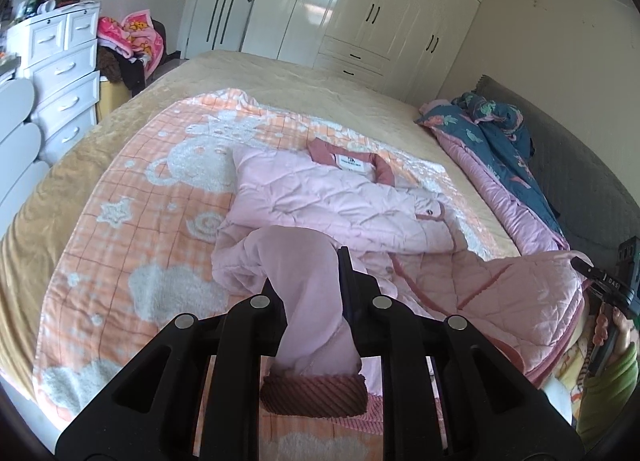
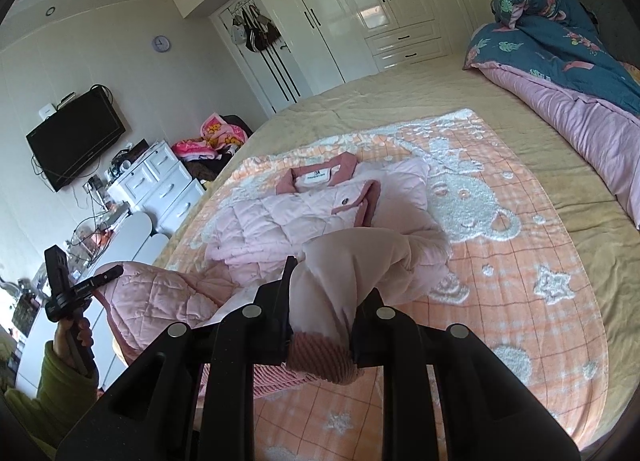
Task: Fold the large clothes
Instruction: 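Lift the hem with both grippers and fold it up onto the collar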
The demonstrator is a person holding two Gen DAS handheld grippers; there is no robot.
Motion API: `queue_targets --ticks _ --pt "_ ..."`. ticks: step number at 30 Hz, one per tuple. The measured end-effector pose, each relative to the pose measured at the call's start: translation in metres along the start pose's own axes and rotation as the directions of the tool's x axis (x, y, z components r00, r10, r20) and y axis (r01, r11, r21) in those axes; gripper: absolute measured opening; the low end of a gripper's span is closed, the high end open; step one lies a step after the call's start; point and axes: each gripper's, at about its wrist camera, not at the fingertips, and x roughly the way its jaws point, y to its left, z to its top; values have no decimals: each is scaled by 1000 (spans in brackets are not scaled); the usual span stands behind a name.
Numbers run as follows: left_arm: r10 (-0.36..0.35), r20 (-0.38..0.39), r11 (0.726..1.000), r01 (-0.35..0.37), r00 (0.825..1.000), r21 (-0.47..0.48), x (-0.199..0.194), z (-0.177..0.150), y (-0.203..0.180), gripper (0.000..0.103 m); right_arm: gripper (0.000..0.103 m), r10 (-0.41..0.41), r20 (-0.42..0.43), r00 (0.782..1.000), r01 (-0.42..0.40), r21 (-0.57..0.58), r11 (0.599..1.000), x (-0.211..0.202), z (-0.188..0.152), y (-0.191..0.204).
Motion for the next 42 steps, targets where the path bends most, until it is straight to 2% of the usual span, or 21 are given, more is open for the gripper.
queue_targets --ticks 20,42 --pt "20 47 997 -16 999 -76 30 64 7 9 20 13 39 999 -17 91 996 43 79 -16" --pt "119 69 991 -115 990 -68 87 104 9 10 20 -21 6 1000 19 187 982 103 123 -53"
